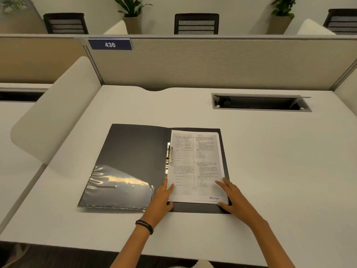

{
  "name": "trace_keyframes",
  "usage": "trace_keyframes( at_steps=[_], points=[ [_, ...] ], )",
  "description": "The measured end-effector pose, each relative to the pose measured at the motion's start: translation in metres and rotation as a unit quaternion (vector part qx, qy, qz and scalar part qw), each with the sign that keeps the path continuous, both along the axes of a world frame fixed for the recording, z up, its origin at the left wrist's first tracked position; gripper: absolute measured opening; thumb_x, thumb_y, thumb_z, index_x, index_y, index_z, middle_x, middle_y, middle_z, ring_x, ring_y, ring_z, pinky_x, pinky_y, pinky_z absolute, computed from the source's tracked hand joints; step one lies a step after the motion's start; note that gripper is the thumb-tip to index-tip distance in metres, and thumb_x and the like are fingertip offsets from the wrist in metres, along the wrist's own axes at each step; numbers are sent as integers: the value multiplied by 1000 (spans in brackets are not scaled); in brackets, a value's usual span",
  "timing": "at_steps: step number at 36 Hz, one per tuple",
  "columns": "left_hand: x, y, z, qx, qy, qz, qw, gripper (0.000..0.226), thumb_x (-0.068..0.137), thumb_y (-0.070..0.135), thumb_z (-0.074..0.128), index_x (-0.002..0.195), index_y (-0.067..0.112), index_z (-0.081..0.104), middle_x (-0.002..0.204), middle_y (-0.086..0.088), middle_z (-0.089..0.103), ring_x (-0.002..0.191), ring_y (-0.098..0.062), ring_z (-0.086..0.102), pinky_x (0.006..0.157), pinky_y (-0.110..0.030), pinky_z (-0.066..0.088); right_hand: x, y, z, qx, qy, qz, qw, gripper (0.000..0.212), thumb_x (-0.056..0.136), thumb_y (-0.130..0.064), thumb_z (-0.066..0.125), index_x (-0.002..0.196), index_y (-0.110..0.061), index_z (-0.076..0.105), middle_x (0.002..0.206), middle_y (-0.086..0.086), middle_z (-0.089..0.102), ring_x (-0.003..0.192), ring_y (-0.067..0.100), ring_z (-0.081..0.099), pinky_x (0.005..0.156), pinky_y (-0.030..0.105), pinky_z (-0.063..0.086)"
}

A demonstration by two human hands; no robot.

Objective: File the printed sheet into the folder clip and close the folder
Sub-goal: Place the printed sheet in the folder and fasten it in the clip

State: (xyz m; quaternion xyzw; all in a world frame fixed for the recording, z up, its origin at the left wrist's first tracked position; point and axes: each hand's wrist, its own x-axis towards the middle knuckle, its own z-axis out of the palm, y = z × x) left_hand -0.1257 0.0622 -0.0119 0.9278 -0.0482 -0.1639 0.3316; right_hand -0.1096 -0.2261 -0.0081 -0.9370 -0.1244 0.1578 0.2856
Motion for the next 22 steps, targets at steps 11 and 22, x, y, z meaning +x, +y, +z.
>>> trace_keyframes(
  at_steps=[11, 22],
  points=[
    [-3, -5, 1, 4, -29, 40, 999, 64, 94, 14, 49, 146, 14, 12, 157, -4, 8, 142, -18, 21, 112, -21, 22, -1, 1, -5, -33, -31, 10, 999, 58, 91, -34, 50, 141, -31, 22, 156, -2, 13, 138, 15, 26, 108, 25, 34],
    [-8, -7, 6, -25, 0, 52, 998, 64, 95, 19, 46, 147, 13, 9, 153, -1, 24, 135, -17, 35, 107, -16, 23, -4, -3, -8, -51, -59, 47, 996, 53, 93, -29, 48, 141, -33, 24, 155, -7, 10, 139, 11, 24, 108, 23, 34]
  ],
)
